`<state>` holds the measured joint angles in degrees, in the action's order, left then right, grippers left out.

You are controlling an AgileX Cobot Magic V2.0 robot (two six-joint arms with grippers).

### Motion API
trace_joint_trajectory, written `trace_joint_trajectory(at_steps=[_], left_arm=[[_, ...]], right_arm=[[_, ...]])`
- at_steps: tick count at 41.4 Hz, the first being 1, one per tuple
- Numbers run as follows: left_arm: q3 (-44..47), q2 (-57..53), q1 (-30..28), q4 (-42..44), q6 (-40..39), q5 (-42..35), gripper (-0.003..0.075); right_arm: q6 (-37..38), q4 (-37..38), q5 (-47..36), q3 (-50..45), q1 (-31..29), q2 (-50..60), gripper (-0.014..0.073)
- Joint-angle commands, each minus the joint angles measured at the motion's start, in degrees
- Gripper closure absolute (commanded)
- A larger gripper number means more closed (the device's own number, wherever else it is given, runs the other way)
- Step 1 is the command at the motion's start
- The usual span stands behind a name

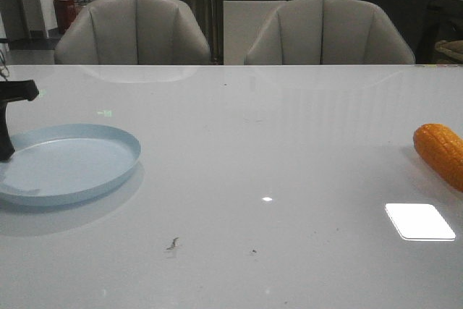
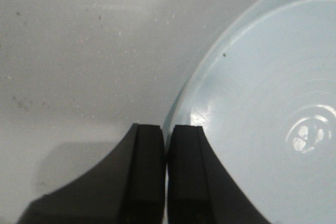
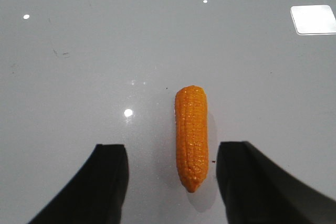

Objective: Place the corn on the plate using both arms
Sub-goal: 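Lower the left gripper to the light blue plate rim and grasp it, then lift the plate with the left gripper and carry it toward table center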

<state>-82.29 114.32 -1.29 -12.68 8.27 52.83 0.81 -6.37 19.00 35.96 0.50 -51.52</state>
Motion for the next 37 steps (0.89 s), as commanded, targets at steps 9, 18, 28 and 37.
trace_joint_trajectory(at_steps=[9, 18, 28, 37], left_arm=[[-13.75, -3.19, 0.04, -13.11, -0.15, 4.87, 0.0627], [-18.09, -3.19, 2.94, -26.86, -0.15, 5.43, 0.0627], [-18.34, -2.01, 11.26, -27.66, -0.15, 5.66, 0.0627], [-18.34, 1.62, 17.83, -23.45, -1.60, 5.43, 0.0627]], right_arm=[[-0.26, -0.18, -3.92, 1.81, -0.14, 0.28, 0.0106], [-0.26, -0.18, -3.92, 1.81, -0.14, 0.28, 0.0106], [-0.26, -0.18, -3.92, 1.81, -0.14, 0.28, 0.0106], [-0.26, -0.18, -3.87, 1.81, -0.14, 0.28, 0.0106]])
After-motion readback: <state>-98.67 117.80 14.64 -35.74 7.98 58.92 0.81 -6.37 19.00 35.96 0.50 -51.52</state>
